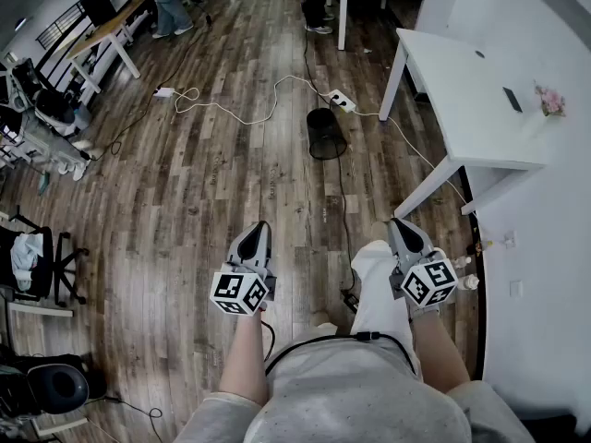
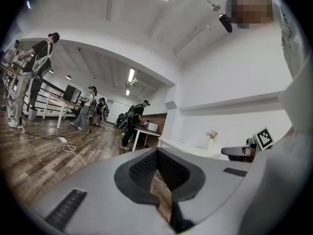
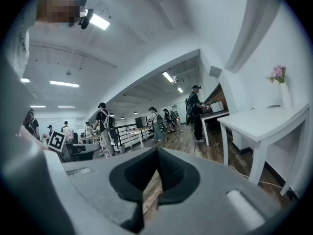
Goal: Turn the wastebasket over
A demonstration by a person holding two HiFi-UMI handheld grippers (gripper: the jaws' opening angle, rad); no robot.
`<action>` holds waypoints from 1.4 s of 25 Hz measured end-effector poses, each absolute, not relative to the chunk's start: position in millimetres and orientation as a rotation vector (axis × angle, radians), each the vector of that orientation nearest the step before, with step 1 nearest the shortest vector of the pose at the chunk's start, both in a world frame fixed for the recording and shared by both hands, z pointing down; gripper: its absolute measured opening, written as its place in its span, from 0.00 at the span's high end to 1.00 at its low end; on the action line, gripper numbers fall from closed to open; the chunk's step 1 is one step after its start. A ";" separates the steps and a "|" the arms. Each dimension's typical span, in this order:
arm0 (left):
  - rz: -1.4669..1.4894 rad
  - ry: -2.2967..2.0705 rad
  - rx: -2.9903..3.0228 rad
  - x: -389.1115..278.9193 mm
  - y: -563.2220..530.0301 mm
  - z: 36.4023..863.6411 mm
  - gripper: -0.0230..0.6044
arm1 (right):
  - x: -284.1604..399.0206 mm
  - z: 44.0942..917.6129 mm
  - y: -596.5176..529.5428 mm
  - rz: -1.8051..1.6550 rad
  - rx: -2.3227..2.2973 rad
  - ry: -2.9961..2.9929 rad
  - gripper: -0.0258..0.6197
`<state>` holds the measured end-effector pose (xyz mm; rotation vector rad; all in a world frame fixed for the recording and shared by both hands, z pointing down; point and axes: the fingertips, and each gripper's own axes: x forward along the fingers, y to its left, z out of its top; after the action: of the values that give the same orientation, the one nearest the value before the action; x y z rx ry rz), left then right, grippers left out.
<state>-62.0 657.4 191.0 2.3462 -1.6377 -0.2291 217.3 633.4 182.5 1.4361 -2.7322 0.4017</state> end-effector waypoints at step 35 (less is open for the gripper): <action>-0.045 -1.578 2.228 -56.6 338.9 273.2 0.96 | 178.8 275.7 322.4 0.548 1.229 -2.609 0.75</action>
<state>-56.6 338.9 273.2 2.2282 -1.5775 -0.0449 178.8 322.4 275.7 1.2287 -2.6089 0.5480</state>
